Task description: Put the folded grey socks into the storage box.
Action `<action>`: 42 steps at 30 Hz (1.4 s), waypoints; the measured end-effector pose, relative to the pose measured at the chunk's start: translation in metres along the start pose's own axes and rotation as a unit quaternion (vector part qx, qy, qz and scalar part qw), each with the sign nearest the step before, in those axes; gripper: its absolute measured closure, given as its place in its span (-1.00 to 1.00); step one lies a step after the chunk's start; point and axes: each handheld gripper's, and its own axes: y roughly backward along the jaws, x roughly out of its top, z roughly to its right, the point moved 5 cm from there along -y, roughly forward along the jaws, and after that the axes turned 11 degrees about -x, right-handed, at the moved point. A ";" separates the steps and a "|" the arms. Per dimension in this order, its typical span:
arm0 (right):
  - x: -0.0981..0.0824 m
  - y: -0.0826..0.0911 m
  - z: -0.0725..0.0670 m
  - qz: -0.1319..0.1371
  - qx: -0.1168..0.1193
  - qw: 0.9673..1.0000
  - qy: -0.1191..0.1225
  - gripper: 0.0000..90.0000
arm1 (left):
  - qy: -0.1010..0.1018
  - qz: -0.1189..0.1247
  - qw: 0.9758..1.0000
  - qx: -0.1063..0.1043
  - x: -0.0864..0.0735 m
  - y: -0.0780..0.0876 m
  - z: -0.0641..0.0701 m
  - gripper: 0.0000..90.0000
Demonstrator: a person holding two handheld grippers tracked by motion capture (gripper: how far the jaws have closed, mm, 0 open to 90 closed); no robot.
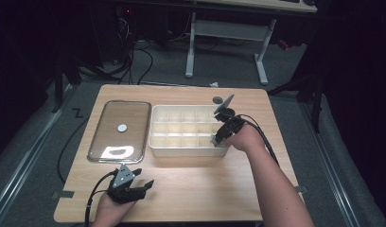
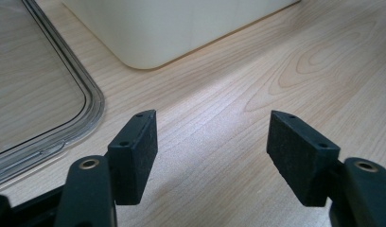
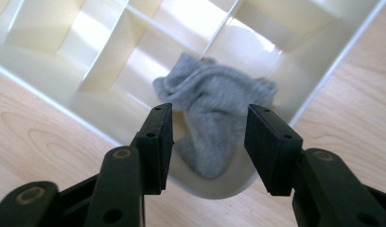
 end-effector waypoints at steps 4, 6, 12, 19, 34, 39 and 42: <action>0.007 0.003 0.002 0.011 0.001 1.000 0.002 0.64 | -0.001 -0.002 1.000 0.000 0.000 0.000 0.000 -0.22; 0.010 0.002 0.001 0.017 -0.007 1.000 0.017 0.98 | -0.003 -0.004 1.000 0.001 -0.001 0.000 0.000 -0.22; 0.014 -0.012 0.001 -0.008 -0.027 0.999 0.025 1.00 | -0.002 -0.004 1.000 0.000 -0.001 0.000 -0.001 -0.22; 0.012 -0.025 -0.005 -0.033 -0.037 0.998 0.040 1.00 | -0.003 -0.006 1.000 0.000 -0.001 0.000 0.000 -0.22; 0.011 -0.048 -0.010 -0.055 -0.044 0.997 0.027 1.00 | -0.004 -0.008 1.000 0.000 -0.002 -0.001 -0.001 -0.22; 0.011 -0.047 -0.010 -0.052 -0.048 0.997 0.031 1.00 | -0.004 -0.005 1.000 0.001 -0.002 -0.001 0.000 -0.22; 0.012 -0.048 -0.010 -0.064 -0.044 0.997 0.022 1.00 | -0.006 -0.007 1.000 0.001 -0.001 0.000 0.001 -0.22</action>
